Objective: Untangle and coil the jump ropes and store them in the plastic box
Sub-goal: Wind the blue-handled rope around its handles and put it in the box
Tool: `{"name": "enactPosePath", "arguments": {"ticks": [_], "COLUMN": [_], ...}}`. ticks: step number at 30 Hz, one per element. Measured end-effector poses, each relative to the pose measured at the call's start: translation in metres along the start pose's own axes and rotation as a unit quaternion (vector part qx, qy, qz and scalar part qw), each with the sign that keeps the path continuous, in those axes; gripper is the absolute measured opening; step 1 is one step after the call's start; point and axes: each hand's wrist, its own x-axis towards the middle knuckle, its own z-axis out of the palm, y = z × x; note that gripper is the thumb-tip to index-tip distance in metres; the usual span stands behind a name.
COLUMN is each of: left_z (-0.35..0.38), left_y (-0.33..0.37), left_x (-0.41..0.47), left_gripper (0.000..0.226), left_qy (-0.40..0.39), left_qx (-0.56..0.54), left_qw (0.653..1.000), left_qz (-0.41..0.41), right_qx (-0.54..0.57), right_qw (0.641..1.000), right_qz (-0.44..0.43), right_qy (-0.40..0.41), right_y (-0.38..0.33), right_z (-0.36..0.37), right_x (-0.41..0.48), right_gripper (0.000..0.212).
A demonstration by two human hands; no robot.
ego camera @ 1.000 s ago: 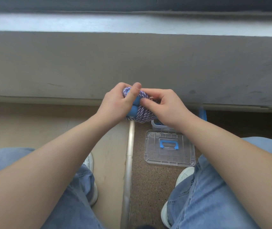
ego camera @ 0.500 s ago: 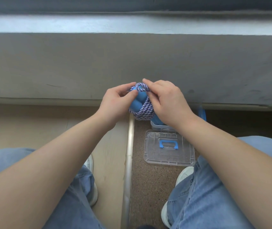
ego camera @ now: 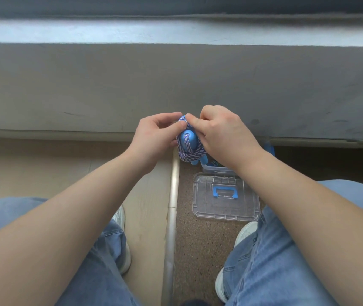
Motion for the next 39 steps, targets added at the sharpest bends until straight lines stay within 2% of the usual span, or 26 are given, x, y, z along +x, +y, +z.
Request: {"name": "enactPosePath", "arguments": {"ticks": [2, 6, 10, 12, 16, 19, 21, 26, 30, 32, 35, 37, 39], "left_z": [-0.001, -0.003, -0.001, 0.001, 0.004, 0.002, -0.001, -0.002, -0.001, 0.001, 0.004, 0.006, 0.007], "left_y": [-0.001, 0.001, 0.004, 0.003, 0.001, 0.006, 0.01, 0.008, 0.012, 0.015, 0.014, 0.012, 0.01], "left_x": [0.0, -0.001, -0.001, -0.002, -0.005, -0.001, 0.001, 0.0, 0.001, 0.001, -0.001, -0.002, -0.002], "left_gripper": [0.031, 0.014, 0.009, 0.014, 0.023, 0.019, 0.026, 0.026, 0.023, 0.02, 0.016, 0.015, 0.015], "left_qy": [0.026, 0.038, 0.024, 0.008, -0.032, -0.054, -0.056, -0.065, -0.072, -0.085, -0.094, -0.086, -0.051], "left_qx": [0.021, 0.031, 0.005, -0.016, -0.038, -0.061, -0.066, -0.05, -0.103, -0.125, -0.138, -0.141, -0.124], "left_qw": [0.999, 0.999, 1.0, 0.999, 0.997, 0.994, 0.994, 0.996, 0.99, 0.986, 0.983, 0.984, 0.99], "left_qz": [0.008, 0.012, -0.012, -0.03, -0.062, -0.07, -0.063, -0.046, -0.068, -0.074, -0.072, -0.065, -0.044], "right_qx": [0.027, 0.129, 0.171, 0.163, 0.134, 0.135, 0.15, 0.181, 0.253, 0.313, 0.423, 0.384, 0.318], "right_qw": [1.0, 0.99, 0.982, 0.983, 0.989, 0.987, 0.981, 0.976, 0.956, 0.933, 0.874, 0.884, 0.907], "right_qz": [-0.007, 0.043, 0.086, 0.081, 0.042, 0.088, 0.126, 0.117, 0.15, 0.177, 0.193, 0.164, 0.165], "right_qy": [-0.013, -0.038, -0.004, -0.01, -0.037, -0.023, -0.003, -0.001, 0.008, -0.005, -0.143, -0.21, -0.22], "right_y": [0.001, -0.001, 0.0, 0.001, -0.002, -0.003, 0.001, 0.007, 0.009, 0.007, 0.004, 0.003, 0.001], "right_z": [0.002, -0.003, -0.007, -0.006, -0.003, -0.001, -0.001, -0.002, -0.003, -0.007, -0.012, -0.01, -0.007], "right_x": [-0.002, -0.004, -0.002, 0.0, -0.001, -0.002, -0.002, -0.004, -0.003, -0.002, -0.003, -0.004, -0.005], "right_gripper": [0.026, 0.039, 0.02, 0.019, 0.03, 0.017, 0.01, 0.014, 0.012, 0.02, 0.07, 0.088, 0.082]}}
